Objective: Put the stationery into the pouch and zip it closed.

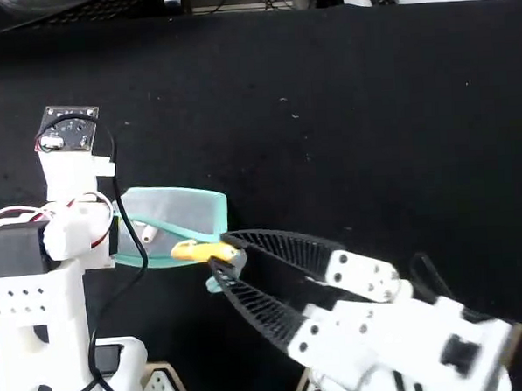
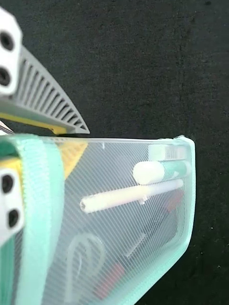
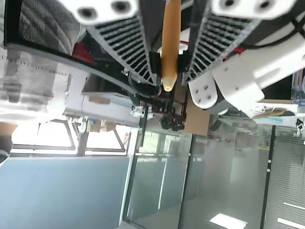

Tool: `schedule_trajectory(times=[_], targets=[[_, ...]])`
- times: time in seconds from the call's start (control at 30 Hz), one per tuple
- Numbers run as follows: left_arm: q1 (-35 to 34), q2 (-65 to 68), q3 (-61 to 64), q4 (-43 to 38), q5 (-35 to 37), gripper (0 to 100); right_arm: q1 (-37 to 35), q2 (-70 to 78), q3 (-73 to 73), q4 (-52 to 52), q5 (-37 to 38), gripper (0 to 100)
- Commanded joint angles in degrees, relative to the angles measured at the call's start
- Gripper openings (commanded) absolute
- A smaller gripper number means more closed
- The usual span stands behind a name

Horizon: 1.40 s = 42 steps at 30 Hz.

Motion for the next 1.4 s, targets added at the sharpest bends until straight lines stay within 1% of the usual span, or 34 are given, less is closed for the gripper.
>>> schedule_trajectory(times=[0.0,0.07,0.17,0.3,0.4,0.5,0.57,0.63,0.77,0.83,0.97,1.07,1.13,1.23,1.37], targets=[[0.92,0.35,-0.13,-0.09,0.44,3,-0.62,1.10,3.12,-1.49,0.00,1.4],[0.92,0.26,0.13,0.09,0.44,3,-0.35,1.19,6.02,-2.81,0.88,1.4],[0.92,0.26,0.66,0.18,0.44,3,-0.26,1.19,10.51,-7.65,5.80,1.3],[0.92,0.26,1.71,0.26,0.44,3,-0.26,1.19,15.96,-13.80,9.23,1.3],[0.92,0.26,2.15,0.26,0.44,3,-0.26,1.27,19.47,-14.95,11.16,1.3],[0.92,0.26,1.71,0.18,0.44,3,-0.26,1.63,23.43,-13.54,13.71,1.4],[0.92,0.26,1.71,0.18,0.44,3,-0.26,3.38,24.57,-10.46,15.82,1.5],[0.92,0.26,1.71,0.18,0.44,3,-0.26,5.93,23.87,-7.03,16.18,3.0],[0.92,0.26,1.80,0.18,0.44,3,-0.26,11.30,14.02,2.73,11.87,18.1],[0.92,0.26,1.98,0.18,0.44,3,-0.26,13.93,6.37,8.70,8.70,22.1],[0.92,0.26,1.89,0.18,0.44,3,-0.26,17.80,-9.54,21.63,7.38,22.3],[0.92,0.26,1.80,0.18,0.44,3,0.35,18.42,-17.54,30.86,7.56,22.3],[0.92,0.26,1.80,0.18,0.44,3,3.60,18.33,-18.77,35.78,7.56,22.3],[0.92,0.26,1.80,0.18,0.44,3,8.70,18.33,-14.81,41.05,7.56,22.3],[0.92,0.26,1.80,0.18,0.44,3,10.29,18.33,-6.37,43.08,7.21,22.6]])
